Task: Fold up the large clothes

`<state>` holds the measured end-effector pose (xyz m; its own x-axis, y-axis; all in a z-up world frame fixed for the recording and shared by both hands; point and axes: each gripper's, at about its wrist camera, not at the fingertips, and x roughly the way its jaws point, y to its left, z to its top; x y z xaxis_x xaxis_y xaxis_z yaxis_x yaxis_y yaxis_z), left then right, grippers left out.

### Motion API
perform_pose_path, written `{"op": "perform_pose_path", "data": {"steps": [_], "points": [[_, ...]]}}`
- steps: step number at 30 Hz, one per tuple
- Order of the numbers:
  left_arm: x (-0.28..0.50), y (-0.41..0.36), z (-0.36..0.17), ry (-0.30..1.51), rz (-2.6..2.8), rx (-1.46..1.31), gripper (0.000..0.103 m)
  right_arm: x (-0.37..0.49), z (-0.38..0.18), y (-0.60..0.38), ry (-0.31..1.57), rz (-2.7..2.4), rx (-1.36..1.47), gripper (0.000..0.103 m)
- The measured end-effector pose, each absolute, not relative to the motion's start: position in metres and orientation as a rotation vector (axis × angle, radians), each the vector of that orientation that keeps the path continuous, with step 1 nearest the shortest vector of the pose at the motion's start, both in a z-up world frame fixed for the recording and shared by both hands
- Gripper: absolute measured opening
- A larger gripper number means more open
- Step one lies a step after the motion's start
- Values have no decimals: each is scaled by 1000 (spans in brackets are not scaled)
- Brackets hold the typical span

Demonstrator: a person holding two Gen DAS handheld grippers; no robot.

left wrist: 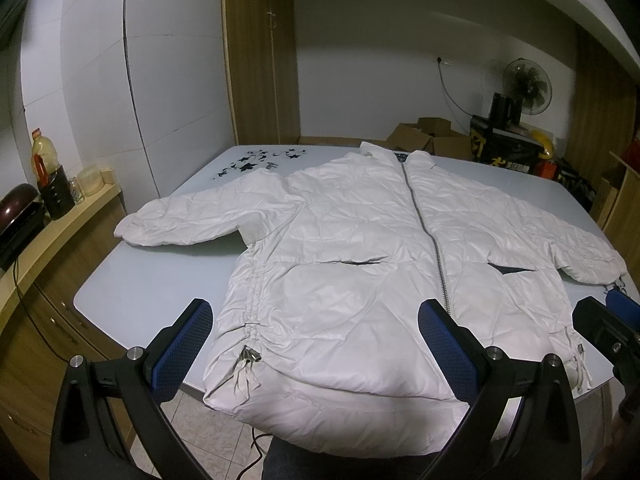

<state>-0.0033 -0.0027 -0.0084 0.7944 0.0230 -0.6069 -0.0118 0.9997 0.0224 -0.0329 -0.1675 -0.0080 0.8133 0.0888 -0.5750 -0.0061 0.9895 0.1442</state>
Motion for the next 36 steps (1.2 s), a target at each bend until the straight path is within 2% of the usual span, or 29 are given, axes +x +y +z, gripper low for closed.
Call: {"op": "perform_pose_path", "data": {"steps": [36], "points": [[-1, -2, -13, 679, 19, 9, 103, -32, -11, -169, 622, 52, 144, 103]]}}
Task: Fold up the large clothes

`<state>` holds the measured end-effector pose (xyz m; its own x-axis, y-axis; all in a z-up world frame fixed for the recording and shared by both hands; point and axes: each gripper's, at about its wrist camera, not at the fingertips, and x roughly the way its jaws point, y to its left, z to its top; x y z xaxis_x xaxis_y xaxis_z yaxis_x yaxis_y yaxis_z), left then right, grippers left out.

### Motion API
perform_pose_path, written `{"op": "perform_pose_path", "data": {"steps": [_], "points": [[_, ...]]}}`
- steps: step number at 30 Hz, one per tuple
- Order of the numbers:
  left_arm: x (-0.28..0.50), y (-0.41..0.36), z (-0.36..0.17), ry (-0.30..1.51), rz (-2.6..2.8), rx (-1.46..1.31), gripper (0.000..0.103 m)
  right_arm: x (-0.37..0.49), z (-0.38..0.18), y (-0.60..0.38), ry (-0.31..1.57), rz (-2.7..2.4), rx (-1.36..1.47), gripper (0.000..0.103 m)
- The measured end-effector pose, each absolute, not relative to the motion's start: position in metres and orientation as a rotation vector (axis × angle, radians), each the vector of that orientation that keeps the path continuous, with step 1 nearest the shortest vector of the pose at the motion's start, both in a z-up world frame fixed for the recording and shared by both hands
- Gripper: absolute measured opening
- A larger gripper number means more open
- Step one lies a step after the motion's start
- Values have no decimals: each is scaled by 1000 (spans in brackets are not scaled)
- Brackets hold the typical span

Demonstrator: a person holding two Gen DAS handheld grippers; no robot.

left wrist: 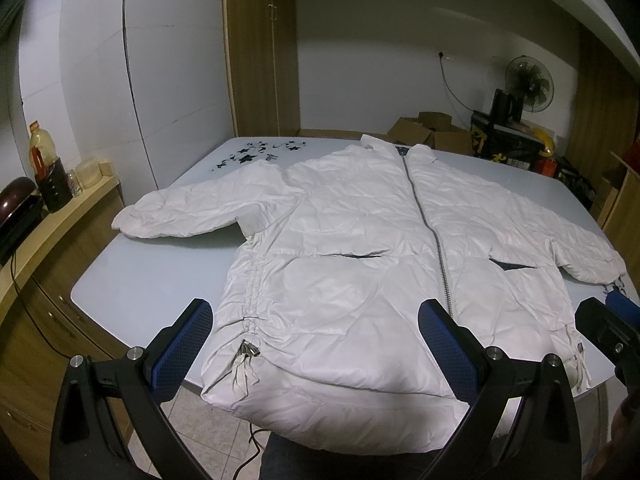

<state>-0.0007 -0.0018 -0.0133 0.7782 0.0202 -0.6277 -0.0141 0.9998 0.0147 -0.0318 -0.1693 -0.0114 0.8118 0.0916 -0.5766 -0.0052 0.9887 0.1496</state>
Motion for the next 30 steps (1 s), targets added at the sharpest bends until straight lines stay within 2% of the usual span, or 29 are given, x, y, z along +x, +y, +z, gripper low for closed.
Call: {"op": "perform_pose_path", "data": {"steps": [10, 14, 20, 26, 30], "points": [[0, -1, -14, 684, 15, 6, 103, -32, -14, -171, 627, 51, 160, 103], [16, 19, -19, 758, -93, -111, 103, -32, -16, -171, 629, 59, 184, 103], [84, 128, -58, 987, -385, -689, 103, -26, -21, -174, 644, 84, 266, 103], [132, 246, -101, 886, -148, -995, 103, -12, -39, -173, 699, 82, 242, 103], [157, 300, -132, 855, 53, -1106, 103, 0, -54, -179, 724, 64, 233, 103]]}}
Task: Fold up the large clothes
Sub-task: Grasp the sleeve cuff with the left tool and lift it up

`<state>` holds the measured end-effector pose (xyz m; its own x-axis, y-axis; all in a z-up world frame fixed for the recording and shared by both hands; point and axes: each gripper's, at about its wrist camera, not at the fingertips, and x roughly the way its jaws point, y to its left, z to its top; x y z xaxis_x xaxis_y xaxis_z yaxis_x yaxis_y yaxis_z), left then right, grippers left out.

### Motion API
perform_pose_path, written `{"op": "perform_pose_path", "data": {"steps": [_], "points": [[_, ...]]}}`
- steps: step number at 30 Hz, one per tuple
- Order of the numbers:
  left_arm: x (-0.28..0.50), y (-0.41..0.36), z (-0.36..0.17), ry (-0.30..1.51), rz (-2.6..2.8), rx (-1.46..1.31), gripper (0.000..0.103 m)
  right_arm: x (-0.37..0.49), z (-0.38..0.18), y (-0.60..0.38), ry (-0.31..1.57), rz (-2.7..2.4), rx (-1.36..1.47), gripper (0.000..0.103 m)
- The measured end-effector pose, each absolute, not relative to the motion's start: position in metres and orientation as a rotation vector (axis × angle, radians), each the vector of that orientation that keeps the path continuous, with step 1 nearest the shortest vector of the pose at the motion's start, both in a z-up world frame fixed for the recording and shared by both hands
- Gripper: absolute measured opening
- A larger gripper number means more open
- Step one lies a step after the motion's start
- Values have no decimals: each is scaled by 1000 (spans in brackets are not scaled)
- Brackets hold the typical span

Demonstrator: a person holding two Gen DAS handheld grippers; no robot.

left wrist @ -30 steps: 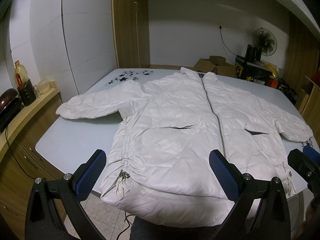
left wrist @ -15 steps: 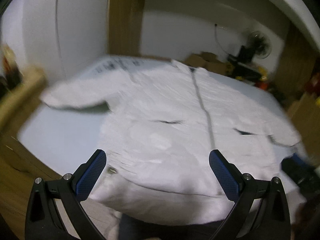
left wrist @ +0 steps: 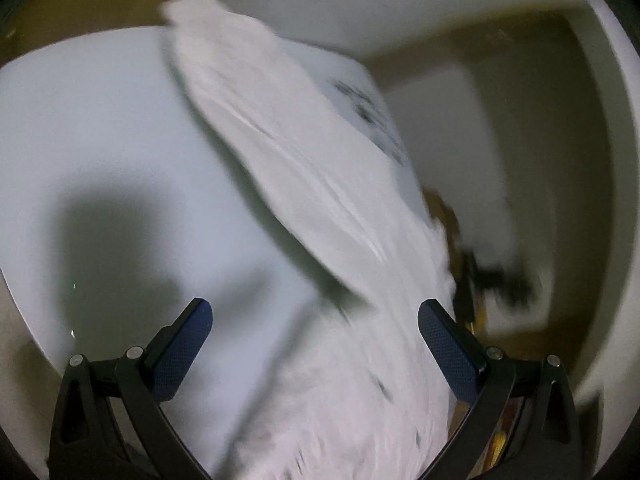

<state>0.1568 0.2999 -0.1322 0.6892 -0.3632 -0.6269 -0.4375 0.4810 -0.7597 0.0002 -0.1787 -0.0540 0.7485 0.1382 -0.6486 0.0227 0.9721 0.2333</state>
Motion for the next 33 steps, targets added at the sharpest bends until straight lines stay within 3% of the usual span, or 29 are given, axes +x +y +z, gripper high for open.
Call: {"op": "perform_pose_path", "data": {"steps": [7, 17, 33], "points": [[201, 348, -159, 842, 75, -1228, 103, 22, -79, -193, 810, 30, 261, 103], [239, 353, -179, 869, 26, -1292, 103, 38, -96, -189, 875, 46, 270, 103], [279, 412, -176, 701, 122, -1313, 101, 50, -109, -193, 908, 18, 284, 103]]}}
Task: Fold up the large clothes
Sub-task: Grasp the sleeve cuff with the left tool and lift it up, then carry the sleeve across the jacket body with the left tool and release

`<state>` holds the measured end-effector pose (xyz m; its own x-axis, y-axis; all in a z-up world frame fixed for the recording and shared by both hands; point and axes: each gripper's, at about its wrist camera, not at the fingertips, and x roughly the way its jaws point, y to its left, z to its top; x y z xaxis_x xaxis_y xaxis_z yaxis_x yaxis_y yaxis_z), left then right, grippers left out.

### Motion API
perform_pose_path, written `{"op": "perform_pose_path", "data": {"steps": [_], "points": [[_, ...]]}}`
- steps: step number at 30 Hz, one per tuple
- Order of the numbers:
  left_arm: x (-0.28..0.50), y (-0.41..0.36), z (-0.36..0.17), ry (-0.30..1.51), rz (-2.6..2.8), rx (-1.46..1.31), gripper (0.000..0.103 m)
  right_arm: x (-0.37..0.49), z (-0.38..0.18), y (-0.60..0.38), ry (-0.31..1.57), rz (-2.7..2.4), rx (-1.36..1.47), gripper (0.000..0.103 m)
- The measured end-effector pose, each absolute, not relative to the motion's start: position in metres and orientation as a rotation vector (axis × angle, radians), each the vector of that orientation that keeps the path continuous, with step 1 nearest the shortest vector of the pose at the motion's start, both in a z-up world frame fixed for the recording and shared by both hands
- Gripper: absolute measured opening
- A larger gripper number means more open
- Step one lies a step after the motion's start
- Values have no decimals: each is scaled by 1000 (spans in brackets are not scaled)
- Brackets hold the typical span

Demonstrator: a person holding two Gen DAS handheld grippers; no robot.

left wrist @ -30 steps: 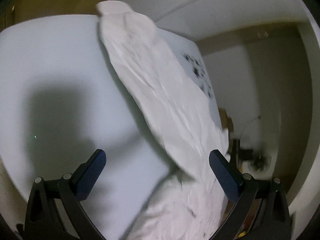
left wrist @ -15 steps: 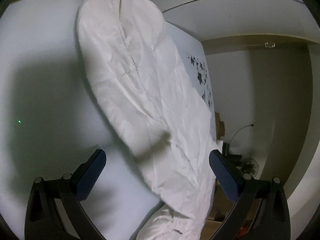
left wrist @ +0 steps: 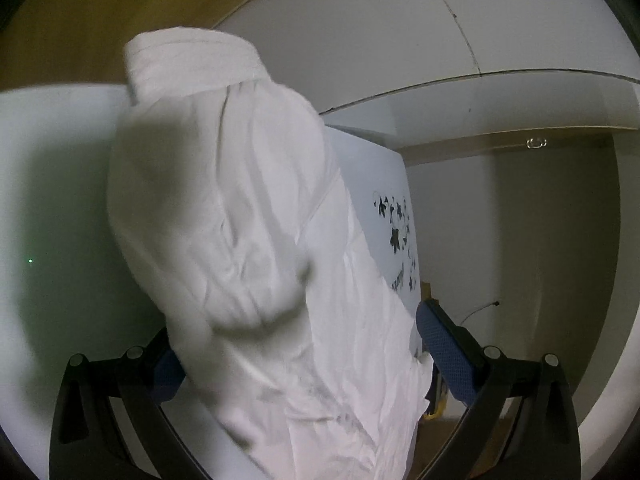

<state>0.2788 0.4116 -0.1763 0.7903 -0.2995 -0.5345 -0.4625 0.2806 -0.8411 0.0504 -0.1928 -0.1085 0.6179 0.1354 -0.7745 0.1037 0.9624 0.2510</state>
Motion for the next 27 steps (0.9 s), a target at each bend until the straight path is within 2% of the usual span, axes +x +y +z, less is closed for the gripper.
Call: {"op": "perform_pose_path", "data": {"steps": [8, 9, 11, 12, 13, 19, 23, 27], "points": [[300, 430, -175, 702, 117, -1219, 101, 53, -110, -189, 915, 13, 273, 103], [301, 432, -174, 697, 123, -1202, 98, 53, -110, -189, 917, 11, 273, 103], [298, 434, -176, 705, 141, -1192, 76, 55, -110, -188, 921, 1, 268, 103], [299, 435, -179, 723, 178, -1182, 43, 56, -109, -187, 923, -3, 264, 103], [296, 438, -183, 743, 229, -1174, 16, 57, -109, -186, 926, -8, 261, 103], [297, 444, -179, 750, 238, -1101, 10, 69, -87, -180, 930, -4, 233, 103], [299, 434, -135, 669, 231, -914, 9, 109, -55, -167, 981, 64, 252, 103], [288, 395, -62, 534, 201, -660, 9, 183, -33, -116, 1026, 59, 144, 103]]}}
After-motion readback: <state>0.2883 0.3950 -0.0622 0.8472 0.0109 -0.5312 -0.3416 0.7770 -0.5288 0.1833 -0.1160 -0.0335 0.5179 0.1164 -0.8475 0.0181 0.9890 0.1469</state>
